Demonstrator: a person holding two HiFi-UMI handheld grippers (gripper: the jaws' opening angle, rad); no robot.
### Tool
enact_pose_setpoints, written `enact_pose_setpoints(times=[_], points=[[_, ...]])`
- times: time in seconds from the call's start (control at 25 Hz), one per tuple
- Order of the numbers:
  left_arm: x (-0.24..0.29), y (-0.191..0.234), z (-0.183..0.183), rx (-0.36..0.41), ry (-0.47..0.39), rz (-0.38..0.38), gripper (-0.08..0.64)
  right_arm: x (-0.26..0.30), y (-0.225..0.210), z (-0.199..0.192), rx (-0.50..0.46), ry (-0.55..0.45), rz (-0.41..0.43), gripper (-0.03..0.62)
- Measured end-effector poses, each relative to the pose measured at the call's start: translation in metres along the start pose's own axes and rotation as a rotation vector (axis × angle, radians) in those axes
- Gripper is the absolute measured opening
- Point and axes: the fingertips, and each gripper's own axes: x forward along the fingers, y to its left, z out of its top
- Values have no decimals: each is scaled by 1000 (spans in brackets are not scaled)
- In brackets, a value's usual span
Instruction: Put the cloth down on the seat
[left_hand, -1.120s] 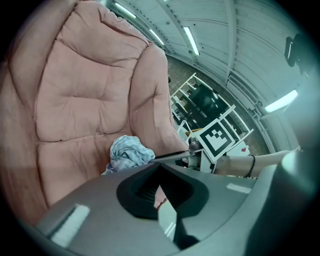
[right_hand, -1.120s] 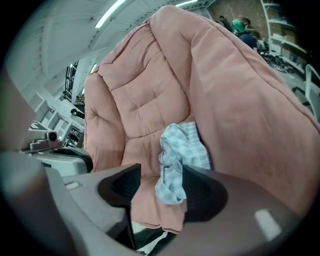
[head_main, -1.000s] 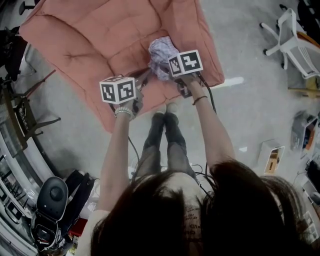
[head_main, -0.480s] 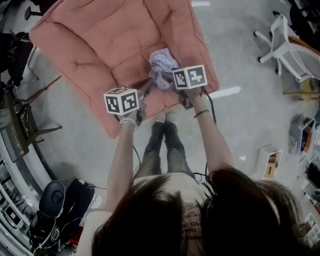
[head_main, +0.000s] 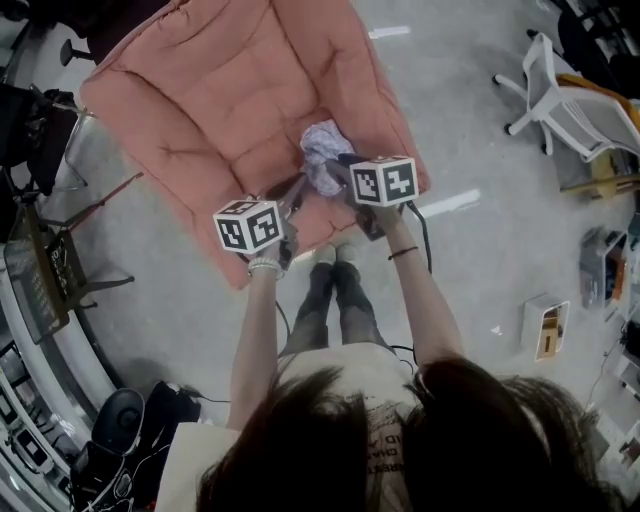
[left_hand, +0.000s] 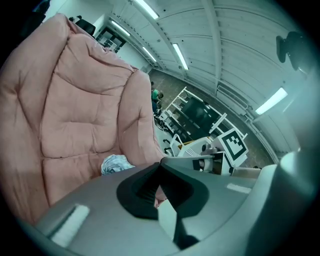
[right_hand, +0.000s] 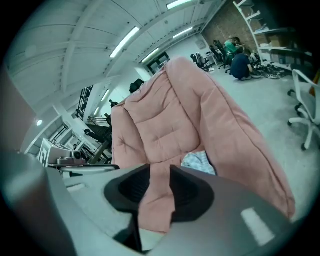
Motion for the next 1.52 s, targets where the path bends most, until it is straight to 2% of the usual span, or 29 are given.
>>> enact_pose_setpoints(times=[0.32,0.68,1.0,1.28,1.52], points=[[-29,-37,17,45,-61,-46,-9,-36,42,12,20,-113,46,114],[-56,-77,47,129,-122,-99,-9,-79,81,29,-33,-201,59,91],[-71,-118,56,191,-160,-158,-9,-119,103,41,-80,-284,75,43],[-82,-132,67,224,-187,-169,-9,-141,114,46,-103,-325,83,5],[-93,-141,74,253,-201,-177,-9,-151,128,50,-122,-346,106,3]])
